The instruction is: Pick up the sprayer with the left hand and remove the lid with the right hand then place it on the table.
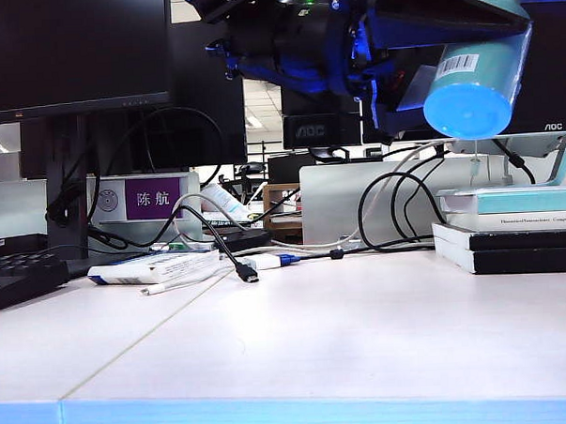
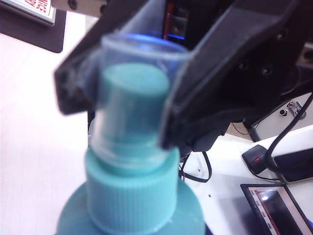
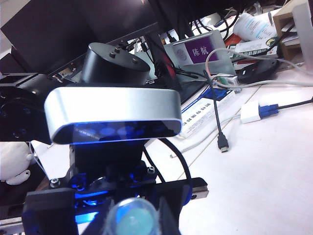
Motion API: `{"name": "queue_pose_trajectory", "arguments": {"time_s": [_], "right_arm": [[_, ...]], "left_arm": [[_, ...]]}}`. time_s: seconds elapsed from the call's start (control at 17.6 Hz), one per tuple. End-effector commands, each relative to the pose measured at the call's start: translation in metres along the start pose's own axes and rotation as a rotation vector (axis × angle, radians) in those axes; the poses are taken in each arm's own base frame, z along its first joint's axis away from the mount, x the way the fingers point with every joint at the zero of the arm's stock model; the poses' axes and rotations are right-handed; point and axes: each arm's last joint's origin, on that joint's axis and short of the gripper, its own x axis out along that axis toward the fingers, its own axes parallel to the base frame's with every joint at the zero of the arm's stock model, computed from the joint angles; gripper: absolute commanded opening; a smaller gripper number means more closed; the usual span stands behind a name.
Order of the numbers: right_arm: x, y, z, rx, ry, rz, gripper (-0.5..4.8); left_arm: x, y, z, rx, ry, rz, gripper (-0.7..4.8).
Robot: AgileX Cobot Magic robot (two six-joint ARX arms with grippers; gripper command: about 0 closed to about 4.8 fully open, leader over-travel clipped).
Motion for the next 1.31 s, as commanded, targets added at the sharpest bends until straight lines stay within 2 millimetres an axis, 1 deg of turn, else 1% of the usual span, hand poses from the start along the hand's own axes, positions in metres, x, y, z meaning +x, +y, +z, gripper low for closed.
{"name": "queue_pose_trajectory", "arguments": {"time_s": [0.06, 0.23, 0.45, 0.51, 0.62, 0.68, 0.74, 0.79, 0.91, 1.08, 1.14, 1.25, 1.31], "right_arm": [[-0.001, -0.004, 0.001, -0.035, -0.056, -0.119, -0.06], [-0.002, -0.006, 0.002, -0.04, -0.089, -0.18, -0.06], [-0.002, -0.004, 0.006, -0.078, -0.119, -0.17, -0.06], [-0.002, -0.004, 0.006, -0.078, -0.12, -0.171, -0.06], [-0.002, -0.005, 0.004, -0.07, -0.106, -0.177, -0.06], [-0.001, -0.008, 0.001, -0.077, -0.081, -0.207, -0.06], [-0.001, -0.01, -0.001, -0.067, -0.071, -0.236, -0.06], [-0.002, -0.013, -0.005, -0.044, -0.045, -0.309, -0.06], [-0.003, -0.018, -0.011, -0.035, -0.032, -0.389, -0.06], [-0.003, -0.025, -0.018, -0.042, -0.032, -0.475, -0.06], [-0.001, -0.029, -0.021, -0.029, -0.009, -0.488, -0.06], [0.009, -0.042, -0.029, -0.014, 0.067, -0.516, -0.06], [0.014, -0.049, -0.033, 0.001, 0.093, -0.522, -0.06]], "left_arm": [[-0.015, -0.004, 0.009, 0.026, -0.039, -0.016, -0.06], [-0.015, -0.003, 0.008, 0.035, -0.032, 0.014, -0.06], [-0.015, -0.002, 0.008, 0.048, -0.027, 0.034, -0.06], [-0.015, -0.001, 0.008, 0.049, -0.024, 0.052, -0.06], [-0.016, 0.001, 0.008, 0.052, -0.004, 0.145, -0.06], [-0.017, 0.005, 0.007, 0.05, 0.03, 0.287, -0.06], [-0.018, 0.008, 0.007, 0.047, 0.052, 0.377, -0.06], [-0.02, 0.013, 0.005, 0.061, 0.107, 0.568, -0.06], [-0.021, 0.018, 0.001, 0.094, 0.134, 0.694, -0.06], [-0.02, 0.031, -0.013, 0.121, 0.095, 0.858, -0.06], [-0.018, 0.035, -0.023, 0.143, 0.076, 0.892, -0.06], [-0.013, 0.041, -0.048, 0.153, -0.009, 0.9, -0.06], [-0.013, 0.04, -0.057, 0.168, -0.045, 0.897, -0.06]]}}
